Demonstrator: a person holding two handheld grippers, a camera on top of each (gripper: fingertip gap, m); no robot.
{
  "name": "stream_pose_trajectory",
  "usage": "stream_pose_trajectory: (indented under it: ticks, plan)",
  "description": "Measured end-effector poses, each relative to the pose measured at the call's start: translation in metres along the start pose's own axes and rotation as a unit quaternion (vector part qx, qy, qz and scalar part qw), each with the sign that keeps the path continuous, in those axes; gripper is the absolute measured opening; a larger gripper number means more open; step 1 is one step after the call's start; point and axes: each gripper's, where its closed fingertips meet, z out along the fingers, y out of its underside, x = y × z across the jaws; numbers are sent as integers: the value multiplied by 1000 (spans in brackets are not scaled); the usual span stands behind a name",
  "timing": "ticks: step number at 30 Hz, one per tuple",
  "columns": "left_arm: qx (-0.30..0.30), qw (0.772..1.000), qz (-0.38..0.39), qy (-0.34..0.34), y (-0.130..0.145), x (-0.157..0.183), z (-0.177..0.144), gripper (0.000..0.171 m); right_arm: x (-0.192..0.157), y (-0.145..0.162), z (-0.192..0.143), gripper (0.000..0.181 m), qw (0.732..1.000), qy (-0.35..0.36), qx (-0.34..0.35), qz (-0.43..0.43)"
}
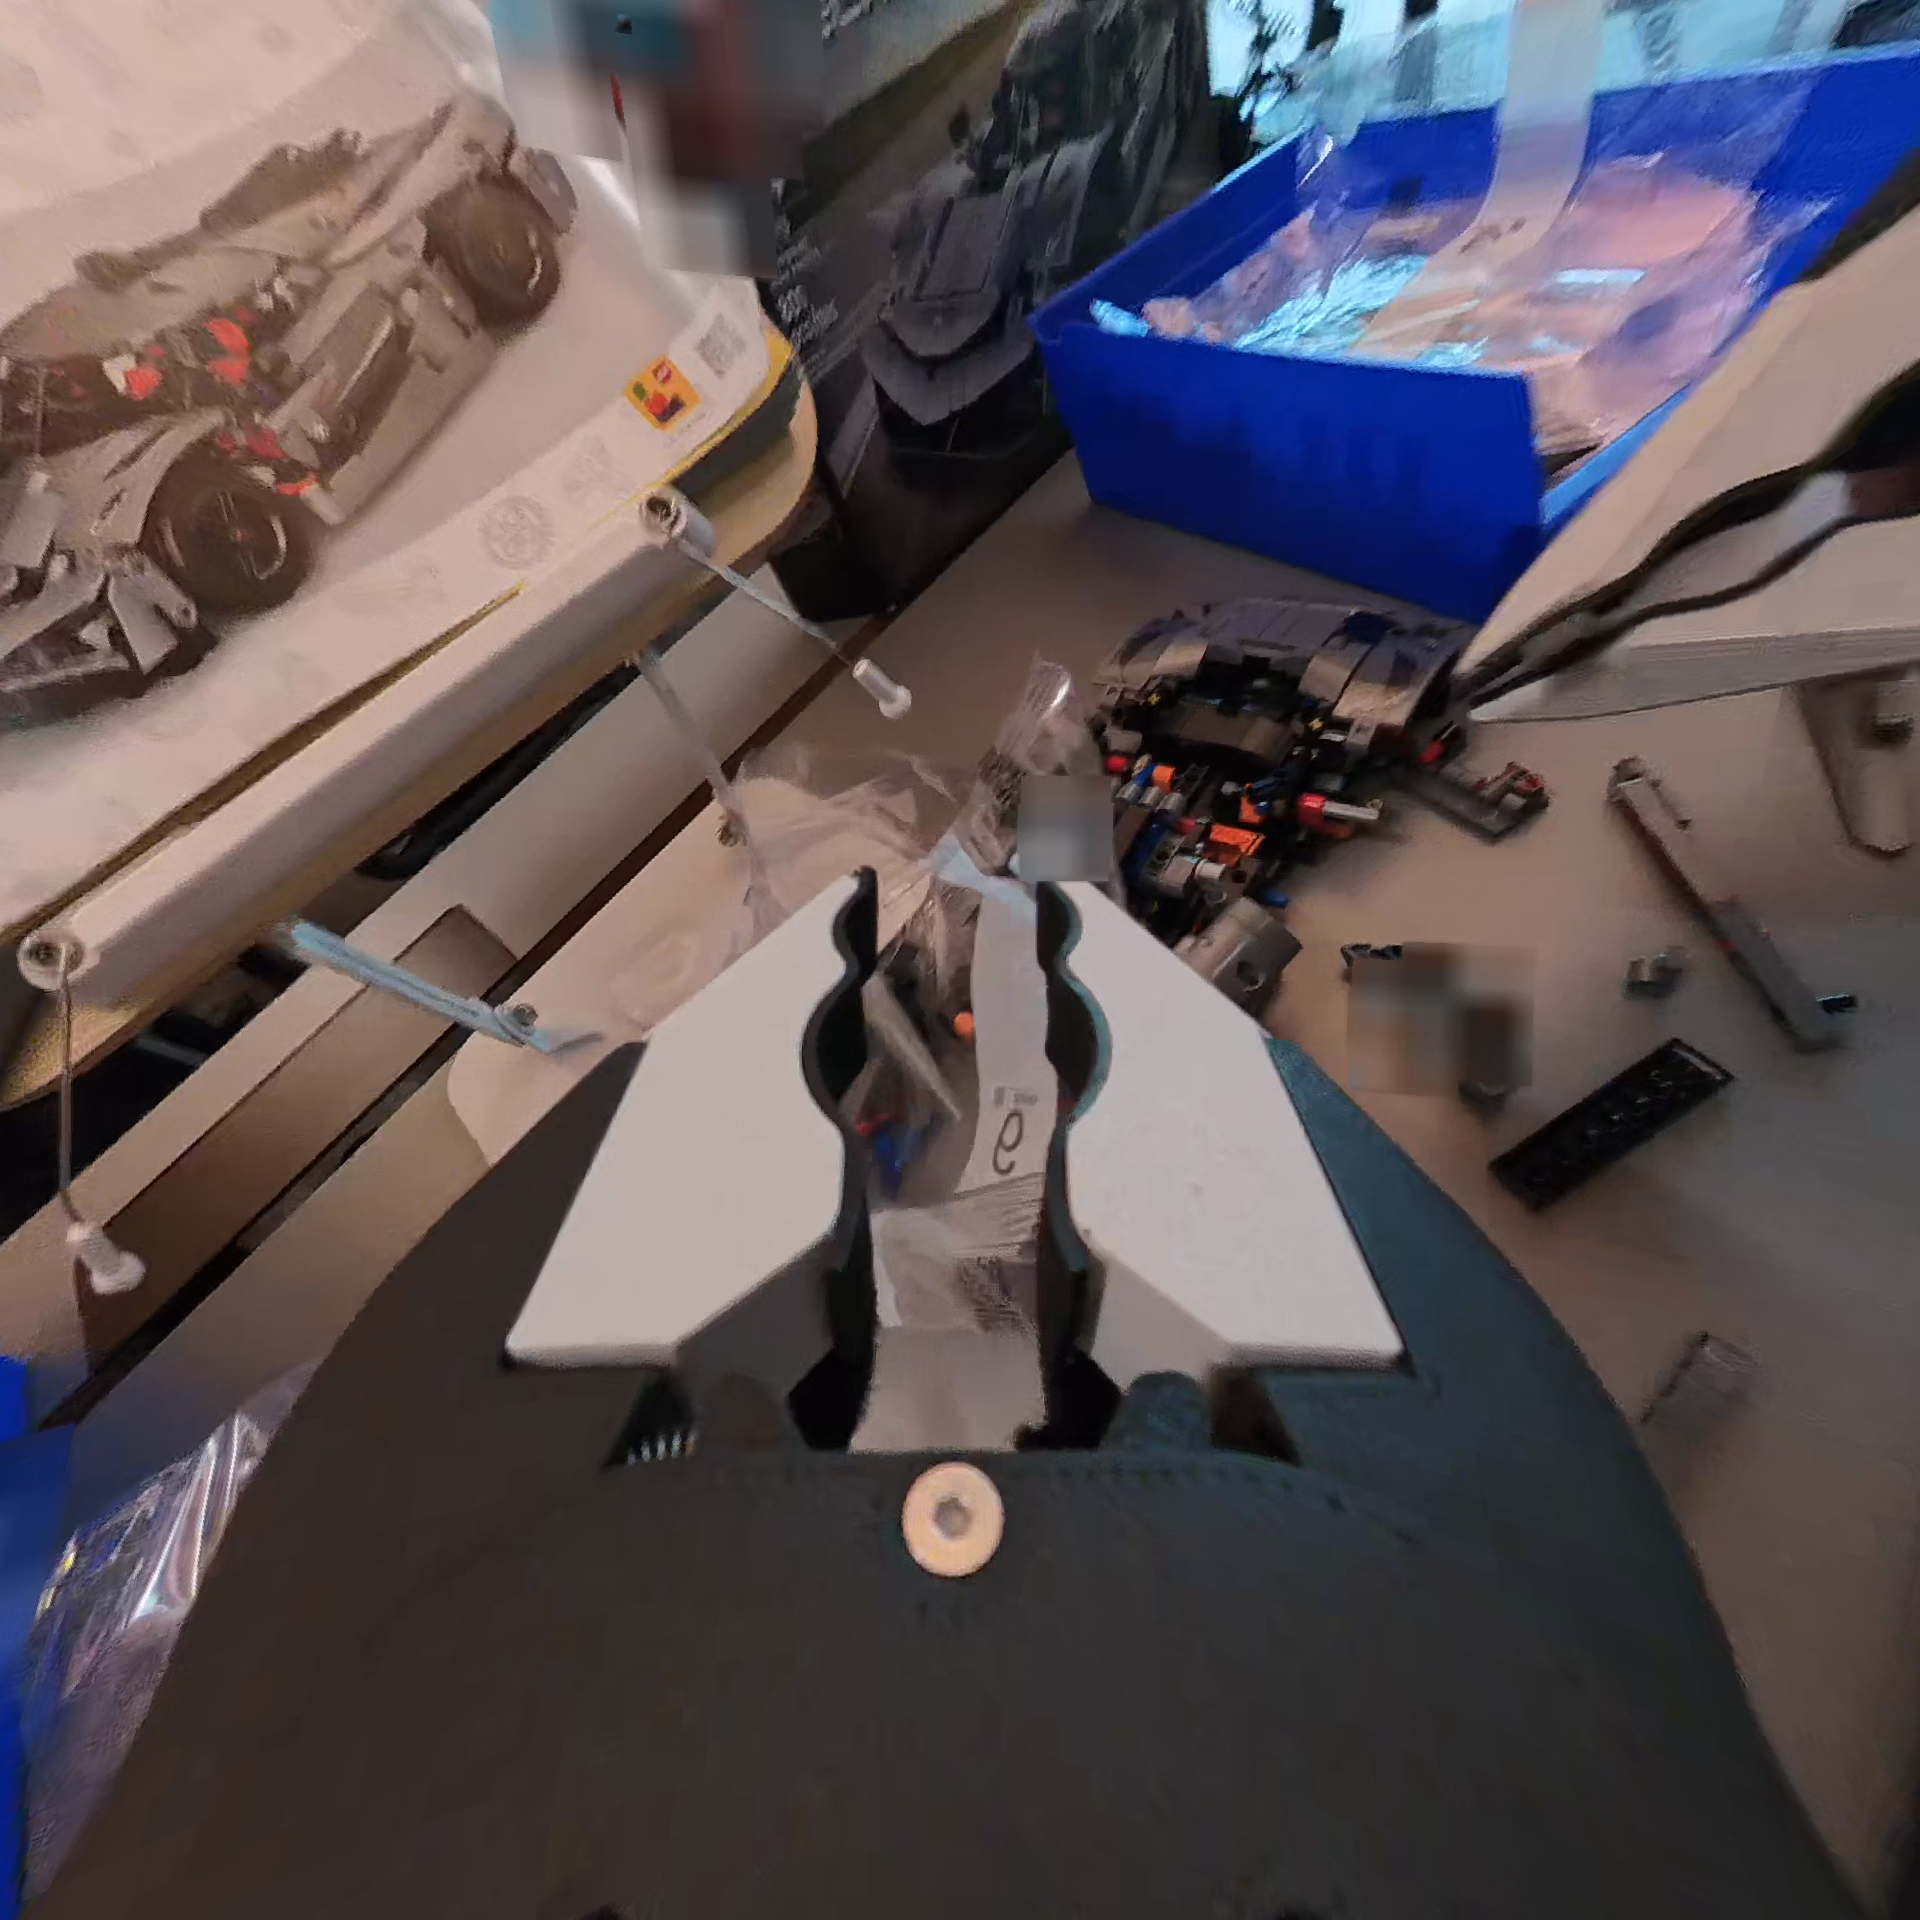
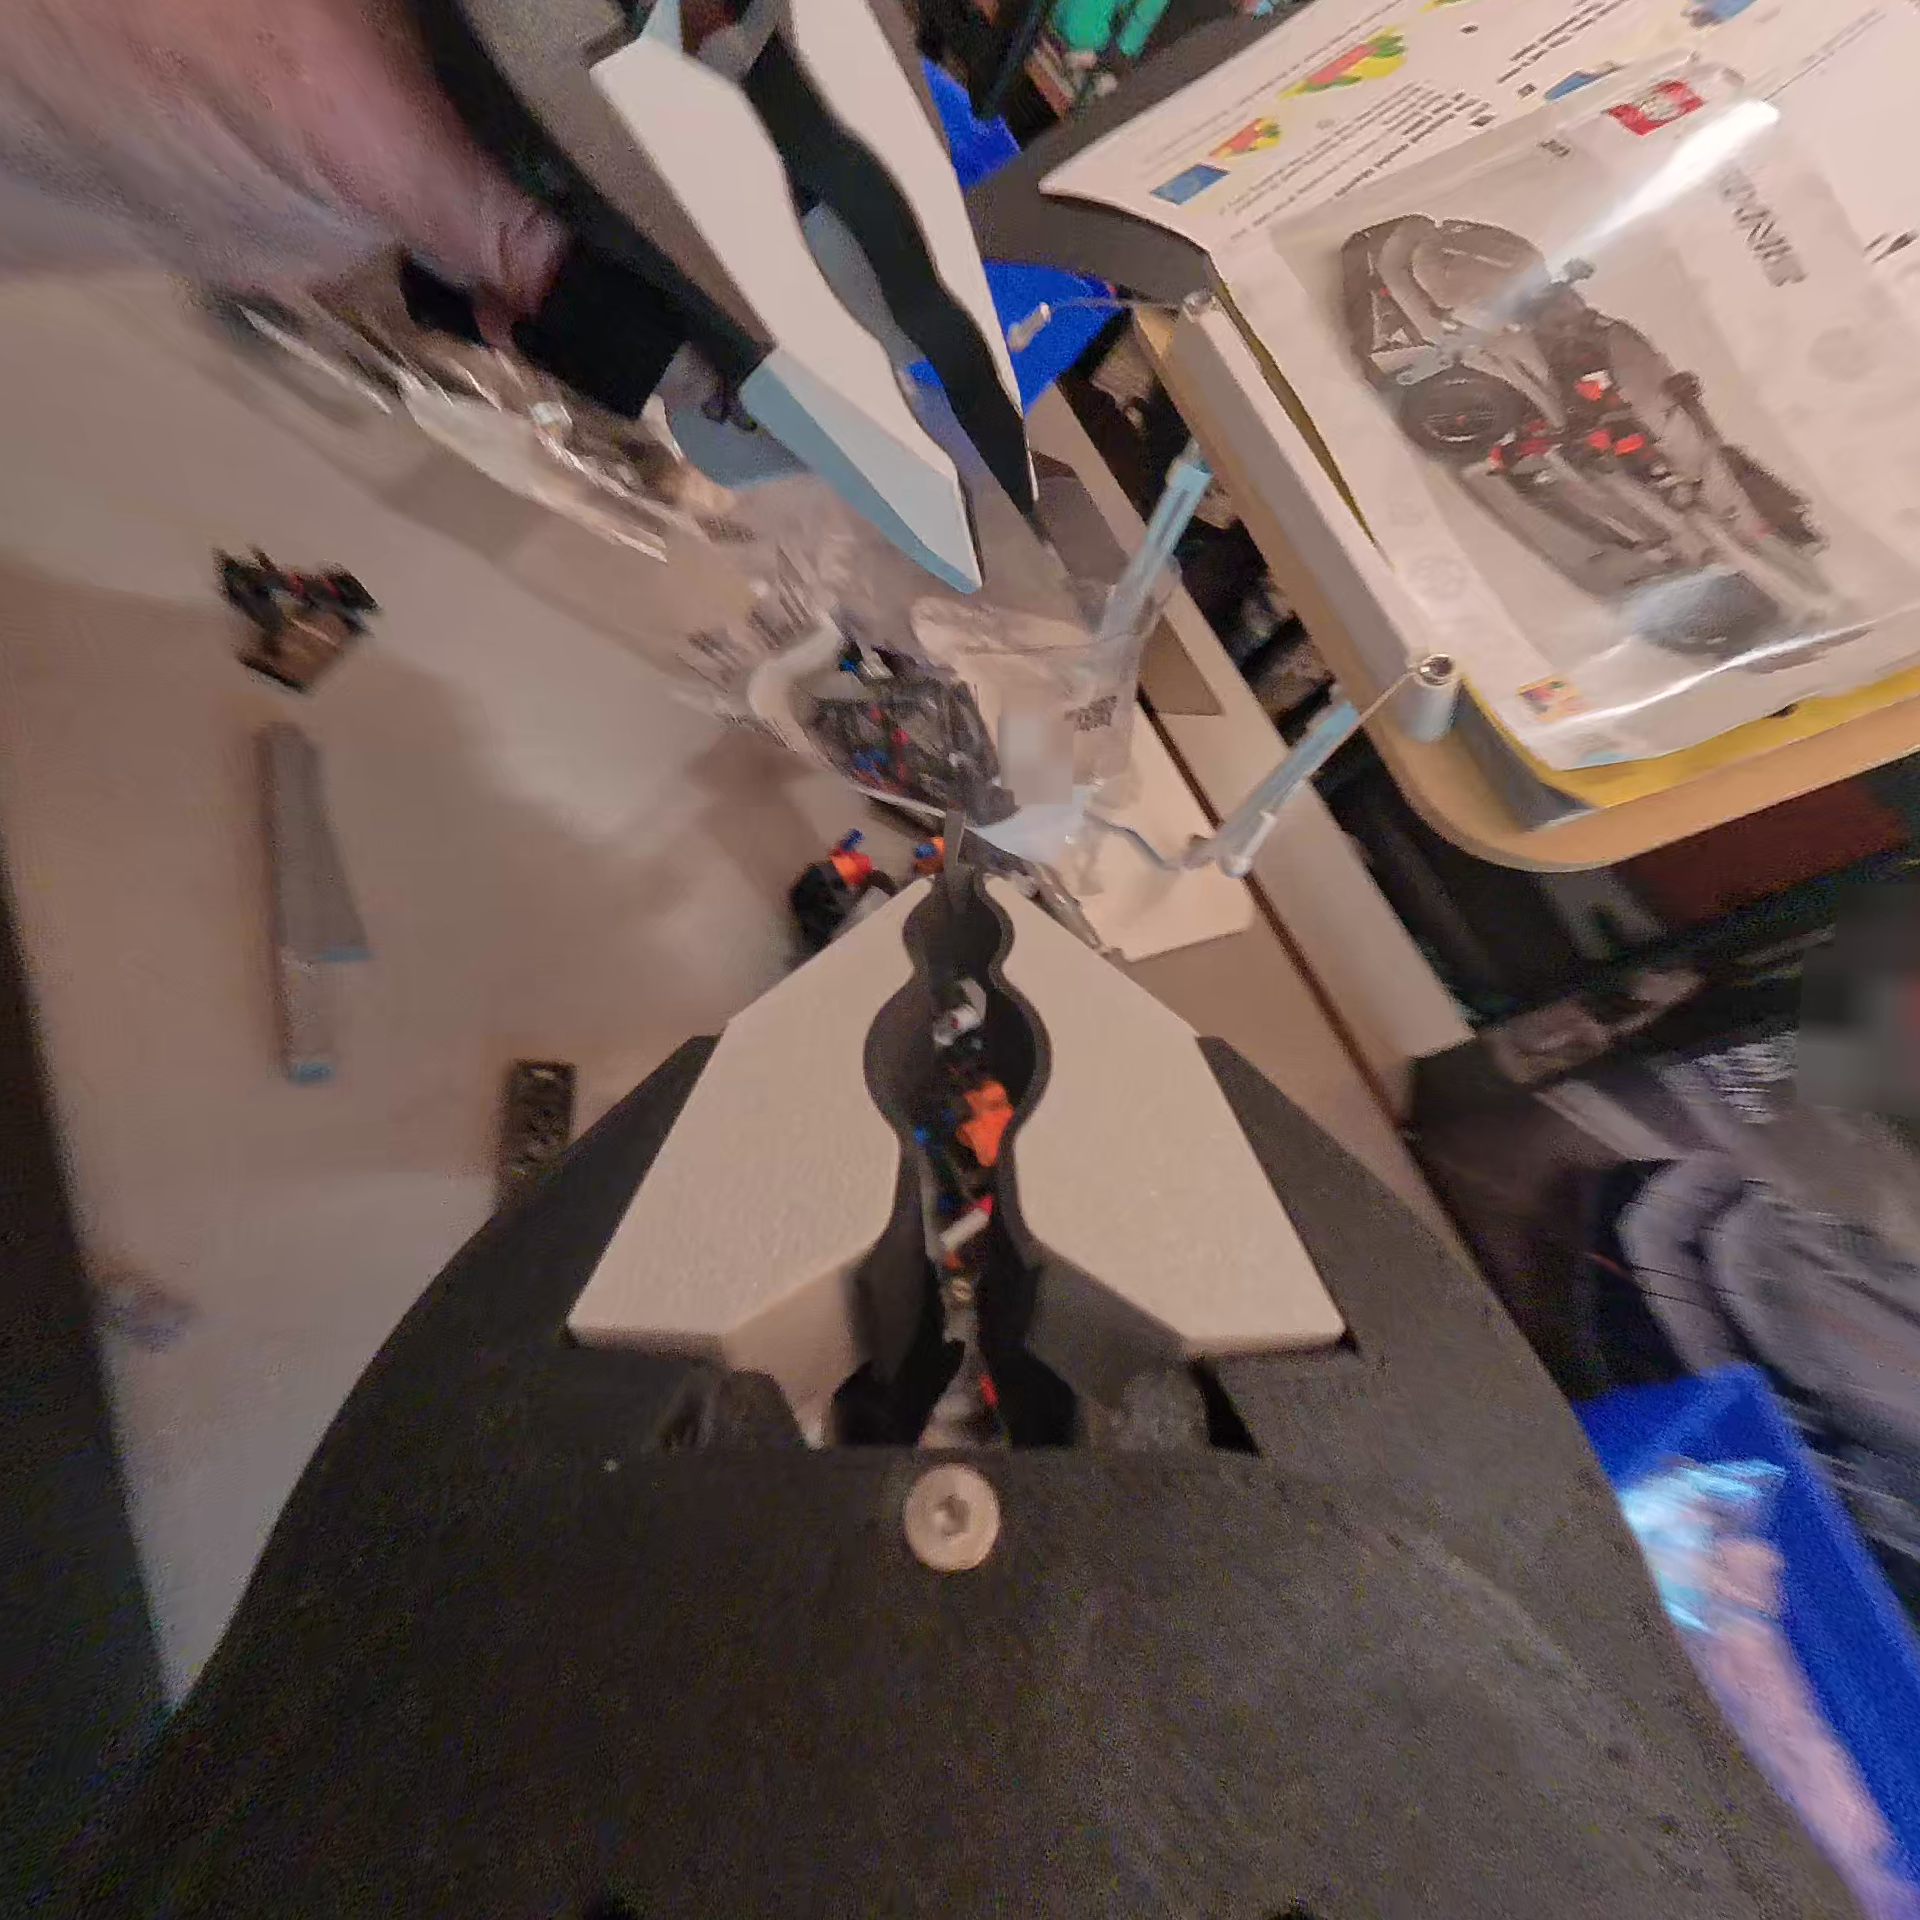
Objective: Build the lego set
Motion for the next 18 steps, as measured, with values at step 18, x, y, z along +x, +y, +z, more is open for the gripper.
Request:
stream_pose_trajectory:
  ticks: [18]
  plan:
    - [90,970,192,123,-36,102,-16,3,-18,-11,-2,0,998,-38,30,-44]
